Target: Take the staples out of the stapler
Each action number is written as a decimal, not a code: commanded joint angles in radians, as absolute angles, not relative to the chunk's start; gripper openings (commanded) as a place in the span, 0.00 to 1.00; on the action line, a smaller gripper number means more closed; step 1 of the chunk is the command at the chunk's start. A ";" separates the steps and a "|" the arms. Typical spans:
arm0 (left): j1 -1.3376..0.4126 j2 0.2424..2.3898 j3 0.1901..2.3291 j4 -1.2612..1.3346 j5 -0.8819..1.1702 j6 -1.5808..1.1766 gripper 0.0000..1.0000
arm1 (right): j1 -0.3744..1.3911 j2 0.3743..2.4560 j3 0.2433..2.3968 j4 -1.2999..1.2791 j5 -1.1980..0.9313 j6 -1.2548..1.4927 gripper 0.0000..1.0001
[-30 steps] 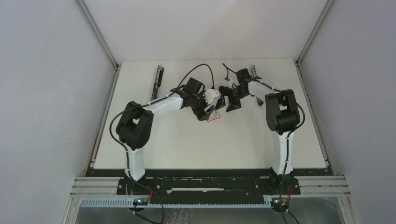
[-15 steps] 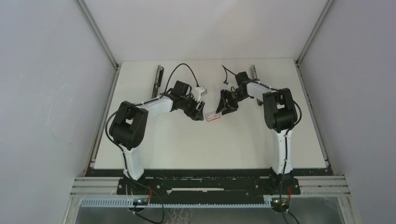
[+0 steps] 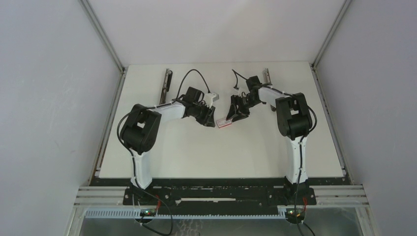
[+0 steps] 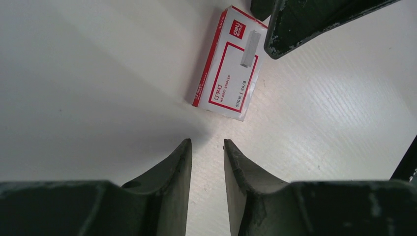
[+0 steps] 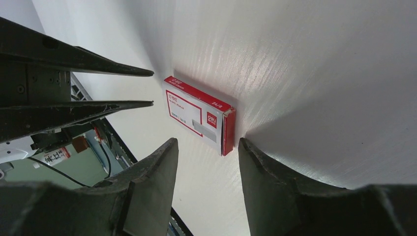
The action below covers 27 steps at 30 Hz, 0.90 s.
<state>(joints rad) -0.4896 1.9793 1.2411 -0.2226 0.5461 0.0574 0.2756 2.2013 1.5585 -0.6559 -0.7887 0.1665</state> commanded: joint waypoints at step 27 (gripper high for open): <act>-0.456 2.068 1.387 -0.235 0.541 -0.019 0.22 | 0.321 2.167 1.567 -0.652 -0.752 0.149 0.52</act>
<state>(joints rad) -0.4793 2.0571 1.3289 -0.2321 0.5617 -0.0036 0.3187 2.2009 1.5589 -0.6590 -0.7841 0.1638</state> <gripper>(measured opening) 0.197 0.513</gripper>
